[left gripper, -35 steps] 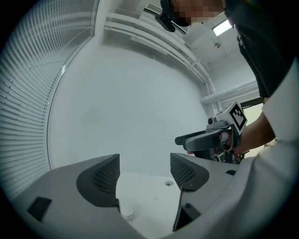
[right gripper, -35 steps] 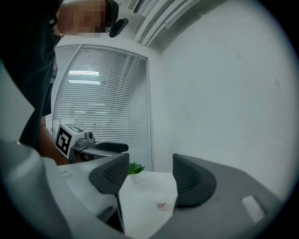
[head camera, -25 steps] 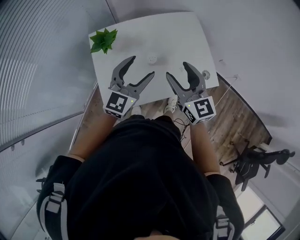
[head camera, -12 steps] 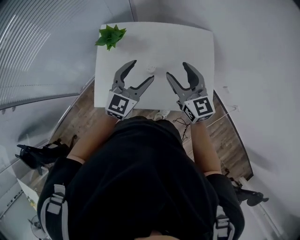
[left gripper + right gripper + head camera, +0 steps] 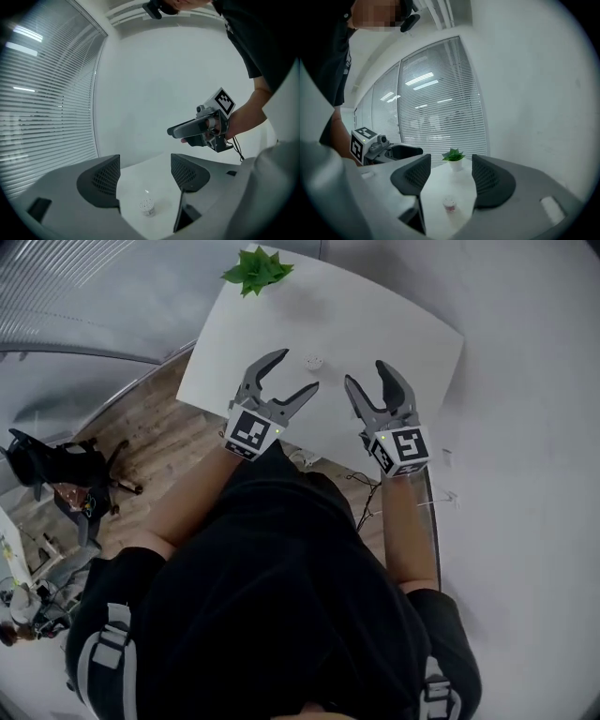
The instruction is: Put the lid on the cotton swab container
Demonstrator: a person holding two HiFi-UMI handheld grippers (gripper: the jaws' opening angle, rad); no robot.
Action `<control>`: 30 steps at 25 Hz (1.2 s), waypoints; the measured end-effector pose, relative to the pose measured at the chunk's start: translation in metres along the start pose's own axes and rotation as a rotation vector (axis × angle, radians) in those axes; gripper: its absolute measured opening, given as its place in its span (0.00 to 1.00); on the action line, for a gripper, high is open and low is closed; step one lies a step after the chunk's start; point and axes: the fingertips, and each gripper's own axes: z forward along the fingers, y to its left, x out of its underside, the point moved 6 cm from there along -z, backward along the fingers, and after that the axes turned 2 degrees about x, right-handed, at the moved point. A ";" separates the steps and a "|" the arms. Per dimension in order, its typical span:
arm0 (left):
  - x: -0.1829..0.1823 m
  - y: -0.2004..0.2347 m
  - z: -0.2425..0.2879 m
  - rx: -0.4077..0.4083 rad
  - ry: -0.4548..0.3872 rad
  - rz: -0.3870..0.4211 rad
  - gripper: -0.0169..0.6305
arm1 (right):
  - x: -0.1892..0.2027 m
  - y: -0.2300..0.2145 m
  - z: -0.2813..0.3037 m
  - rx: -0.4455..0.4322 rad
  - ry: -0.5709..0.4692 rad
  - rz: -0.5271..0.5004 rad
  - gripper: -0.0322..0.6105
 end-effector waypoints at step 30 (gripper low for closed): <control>0.195 0.013 0.096 0.013 0.288 -0.110 0.53 | 0.115 -0.052 0.107 -0.047 0.211 0.091 0.41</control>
